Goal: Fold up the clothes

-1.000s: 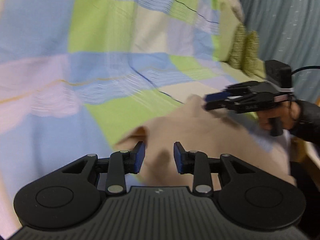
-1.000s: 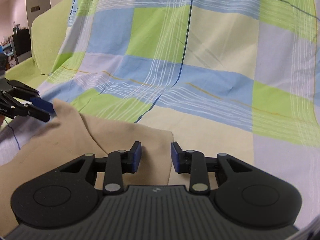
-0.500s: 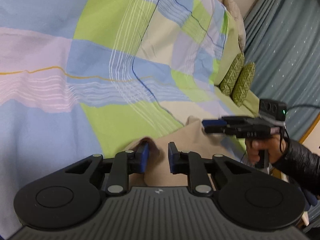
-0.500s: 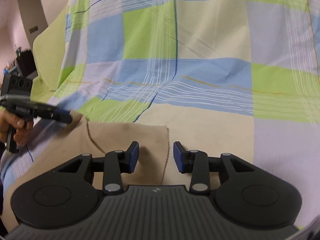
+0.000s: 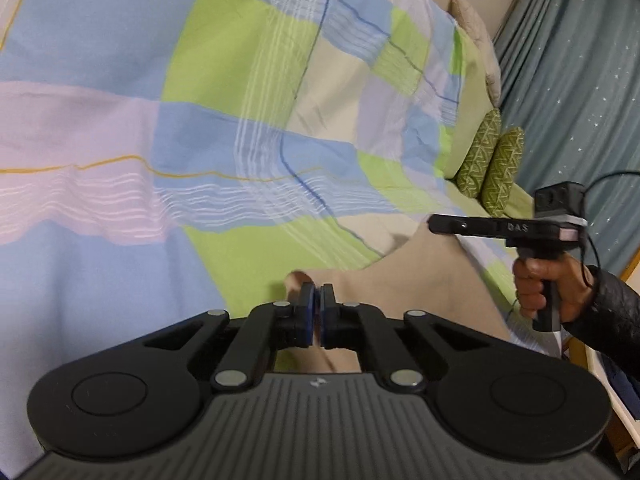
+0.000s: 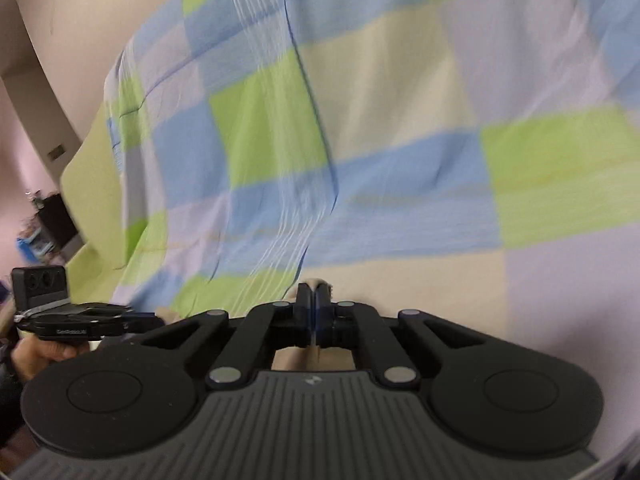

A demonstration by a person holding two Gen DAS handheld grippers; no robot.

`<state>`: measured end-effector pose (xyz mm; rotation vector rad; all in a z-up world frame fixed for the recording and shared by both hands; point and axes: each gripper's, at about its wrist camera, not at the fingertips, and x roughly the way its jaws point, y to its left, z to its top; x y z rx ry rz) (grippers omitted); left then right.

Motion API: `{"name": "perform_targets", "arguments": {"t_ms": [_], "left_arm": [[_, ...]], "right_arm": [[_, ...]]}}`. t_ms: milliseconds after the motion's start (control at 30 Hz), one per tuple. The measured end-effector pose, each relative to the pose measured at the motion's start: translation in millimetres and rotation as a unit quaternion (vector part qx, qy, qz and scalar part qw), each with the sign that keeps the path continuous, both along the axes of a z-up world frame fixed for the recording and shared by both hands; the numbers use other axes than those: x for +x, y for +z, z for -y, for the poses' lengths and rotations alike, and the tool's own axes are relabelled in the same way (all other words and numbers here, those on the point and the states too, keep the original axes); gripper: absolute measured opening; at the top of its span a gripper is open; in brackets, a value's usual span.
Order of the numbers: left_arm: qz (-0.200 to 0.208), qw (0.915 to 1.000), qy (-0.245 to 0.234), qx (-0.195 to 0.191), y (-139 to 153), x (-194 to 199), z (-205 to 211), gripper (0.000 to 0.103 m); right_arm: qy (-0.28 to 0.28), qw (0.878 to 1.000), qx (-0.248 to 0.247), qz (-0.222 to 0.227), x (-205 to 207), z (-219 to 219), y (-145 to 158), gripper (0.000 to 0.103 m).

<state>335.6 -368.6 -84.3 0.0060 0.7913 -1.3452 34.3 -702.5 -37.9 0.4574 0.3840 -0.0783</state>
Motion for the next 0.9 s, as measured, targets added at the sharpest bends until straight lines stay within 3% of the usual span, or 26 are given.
{"name": "perform_targets", "arguments": {"t_ms": [67, 167, 233, 267, 367, 567, 667, 700, 733, 767, 900], "left_arm": [[-0.02, 0.9998, 0.0, -0.007, 1, 1, -1, 0.0], [-0.046, 0.9988, -0.017, 0.0, -1, 0, 2, 0.002], [-0.059, 0.9979, -0.024, 0.008, -4, 1, 5, 0.023], [-0.065, 0.9975, -0.025, 0.011, -6, 2, 6, 0.025], [-0.089, 0.9956, -0.028, 0.002, -12, 3, 11, 0.025], [-0.073, 0.9968, -0.017, 0.025, -9, -3, 13, 0.026], [-0.076, 0.9963, -0.024, 0.03, -8, -9, 12, 0.025], [-0.076, 0.996, -0.033, 0.032, -8, -12, 15, 0.02], [-0.069, 0.9964, -0.035, 0.034, -8, -14, 15, 0.006], [-0.062, 0.9968, -0.036, 0.035, -7, -16, 15, 0.0], [-0.035, 0.9992, -0.01, 0.015, 7, -20, -5, 0.0]], "right_arm": [[-0.002, 1.0, -0.018, -0.018, 4, -3, -6, 0.001], [-0.003, 1.0, 0.012, -0.023, 6, 4, -12, 0.006], [0.002, 0.999, 0.014, -0.029, 7, 5, -14, 0.008], [0.004, 0.999, 0.016, -0.029, 6, 6, -14, 0.01], [0.006, 0.999, 0.029, -0.028, 4, 8, -16, 0.012], [0.008, 0.999, 0.04, -0.026, 4, 9, -18, 0.012], [0.008, 0.999, 0.037, -0.028, 3, 9, -18, 0.012], [0.009, 0.999, 0.038, -0.028, 3, 9, -18, 0.012], [0.01, 0.999, 0.041, -0.028, 3, 8, -19, 0.012], [0.011, 0.999, 0.042, -0.028, 4, 8, -19, 0.012], [0.006, 0.998, 0.051, -0.02, 5, 8, -19, 0.011]]}}
